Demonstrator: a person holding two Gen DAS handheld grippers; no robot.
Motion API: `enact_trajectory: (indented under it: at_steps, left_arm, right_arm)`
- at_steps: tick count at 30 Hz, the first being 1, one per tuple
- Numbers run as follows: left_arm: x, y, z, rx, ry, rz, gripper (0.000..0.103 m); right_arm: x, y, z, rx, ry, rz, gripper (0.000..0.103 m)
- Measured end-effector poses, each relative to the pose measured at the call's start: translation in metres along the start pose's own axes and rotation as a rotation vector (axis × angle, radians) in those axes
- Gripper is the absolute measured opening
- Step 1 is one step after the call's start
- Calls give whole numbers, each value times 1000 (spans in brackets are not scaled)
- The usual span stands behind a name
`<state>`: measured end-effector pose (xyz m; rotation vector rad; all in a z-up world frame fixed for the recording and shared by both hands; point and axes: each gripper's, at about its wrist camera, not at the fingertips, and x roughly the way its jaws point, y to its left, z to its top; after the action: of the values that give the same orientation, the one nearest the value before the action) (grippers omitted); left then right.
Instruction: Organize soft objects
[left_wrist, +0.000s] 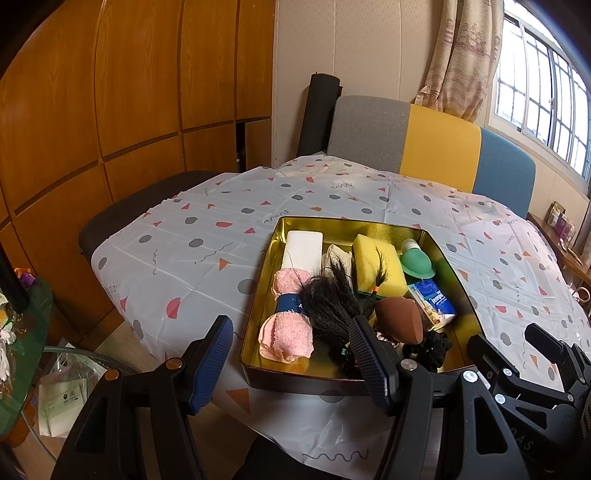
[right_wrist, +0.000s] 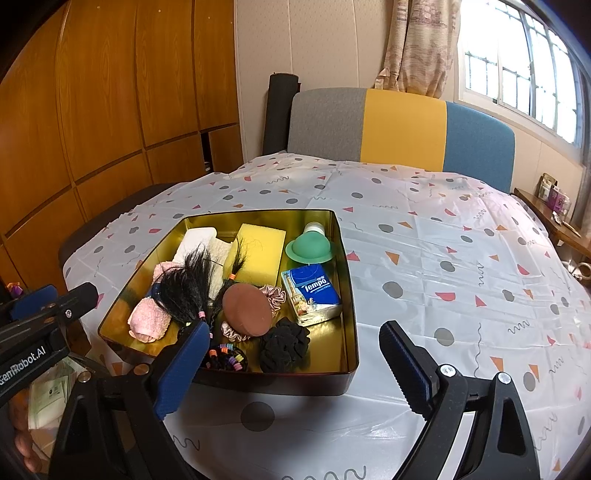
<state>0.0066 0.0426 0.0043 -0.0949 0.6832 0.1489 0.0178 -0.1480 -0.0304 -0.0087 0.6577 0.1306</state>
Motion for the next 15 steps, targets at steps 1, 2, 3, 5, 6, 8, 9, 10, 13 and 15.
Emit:
enact_trajectory:
  at_steps: [1, 2, 3, 5, 6, 8, 9, 10, 13, 15]
  left_arm:
    - [0, 0, 0, -1, 0, 0, 67]
    - [0, 0, 0, -1, 1, 0, 67]
    - [0, 0, 0, 0, 1, 1, 67]
    - [0, 0, 0, -2, 3, -2, 67]
    - [0, 0, -1, -2, 3, 1, 67]
    - [1, -1, -1, 0, 8, 1, 67]
    - [1, -1, -1, 2, 14, 4, 67]
    - [2, -1, -1, 3, 19, 3, 67]
    - [4, -4, -2, 27, 29, 13, 59]
    - [4, -6, -3, 58, 20, 34, 59]
  right_arm:
    - [0, 0, 0, 0, 2, 1, 94]
    - [0, 0, 0, 0, 2, 0, 94]
    - [0, 0, 0, 0, 2, 0, 94]
    - [0, 0, 0, 0, 3, 0, 94]
    - [0, 0, 0, 0, 2, 0, 94]
    - [0, 0, 0, 1, 0, -2, 94]
    - [0, 0, 0, 1, -1, -1, 94]
    - [0, -1, 0, 1, -1, -1, 94]
    - [1, 0, 0, 1, 1, -1, 94]
    - [2, 0, 0, -2, 5, 0, 94]
